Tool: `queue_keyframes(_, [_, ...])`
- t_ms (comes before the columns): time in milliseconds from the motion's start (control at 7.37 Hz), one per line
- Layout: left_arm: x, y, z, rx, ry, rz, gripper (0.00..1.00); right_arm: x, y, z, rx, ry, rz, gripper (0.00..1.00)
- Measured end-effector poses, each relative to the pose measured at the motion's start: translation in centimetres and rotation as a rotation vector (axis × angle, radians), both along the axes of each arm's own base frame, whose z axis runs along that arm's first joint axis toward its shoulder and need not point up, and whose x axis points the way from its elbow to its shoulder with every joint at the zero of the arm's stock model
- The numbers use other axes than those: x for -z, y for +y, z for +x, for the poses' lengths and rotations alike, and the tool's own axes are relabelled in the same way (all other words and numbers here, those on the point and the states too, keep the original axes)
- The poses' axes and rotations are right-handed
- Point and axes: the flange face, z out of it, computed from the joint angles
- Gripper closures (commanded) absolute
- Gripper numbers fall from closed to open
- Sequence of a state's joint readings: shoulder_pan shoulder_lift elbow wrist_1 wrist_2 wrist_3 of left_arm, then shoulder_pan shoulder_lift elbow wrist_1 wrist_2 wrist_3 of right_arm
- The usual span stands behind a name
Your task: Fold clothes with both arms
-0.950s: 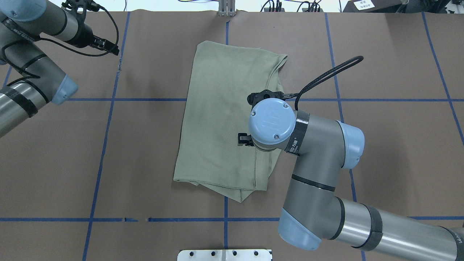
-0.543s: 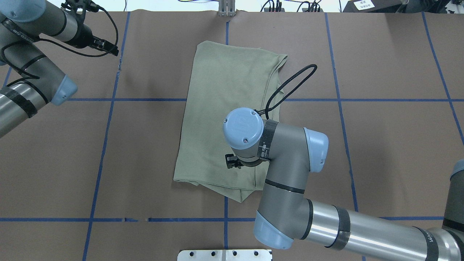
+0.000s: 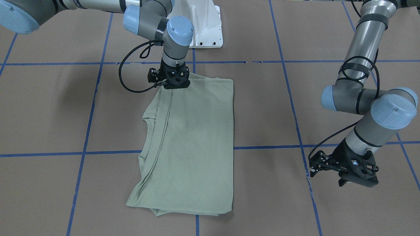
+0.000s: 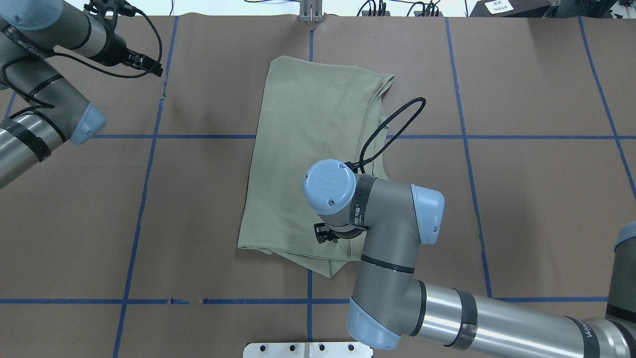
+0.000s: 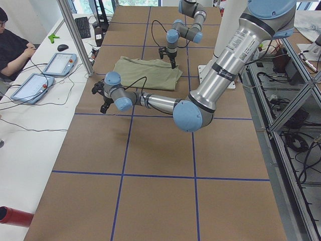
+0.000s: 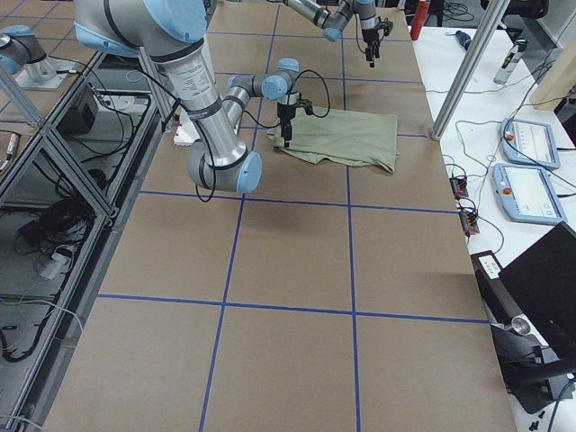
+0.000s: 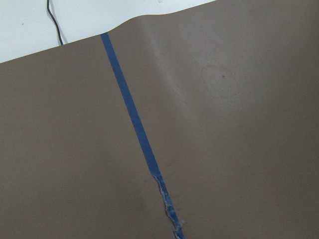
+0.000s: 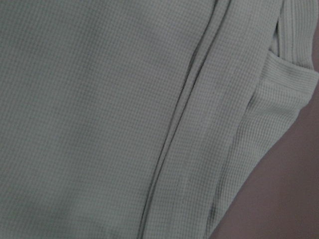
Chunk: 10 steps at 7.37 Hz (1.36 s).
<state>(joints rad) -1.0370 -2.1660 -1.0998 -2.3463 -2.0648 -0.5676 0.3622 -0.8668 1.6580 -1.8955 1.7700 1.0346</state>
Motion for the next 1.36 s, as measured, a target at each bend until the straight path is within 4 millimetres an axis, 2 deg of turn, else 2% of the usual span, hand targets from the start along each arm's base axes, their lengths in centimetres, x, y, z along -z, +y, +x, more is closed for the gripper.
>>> queue_keyframes(271, [0.0, 0.0, 0.0, 0.0, 0.0, 0.0, 0.0, -0.9, 0.5, -0.2, 0.009, 0.017, -0.001, 0.0])
queue_keyframes(543, [0.0, 0.0, 0.0, 0.0, 0.001, 0.001, 0.0, -3.1, -0.1, 0.9, 0.029, 0.066, 0.013, 0.0])
queue_keyframes(950, [0.1, 0.0, 0.0, 0.0, 0.001, 0.002, 0.0, -6.0, -2.5, 6.1, 0.052, 0.165, 0.014, 0.0])
queue_keyframes(1086, [0.1, 0.0, 0.0, 0.0, 0.001, 0.002, 0.0, -6.7, -2.5, 7.6, 0.049, 0.17, 0.014, 0.0])
queue_keyframes(1357, [0.0, 0.1, 0.0, 0.0, 0.002, 0.003, 0.0, -8.1, -2.3, 9.3, 0.037, 0.182, 0.01, 0.0])
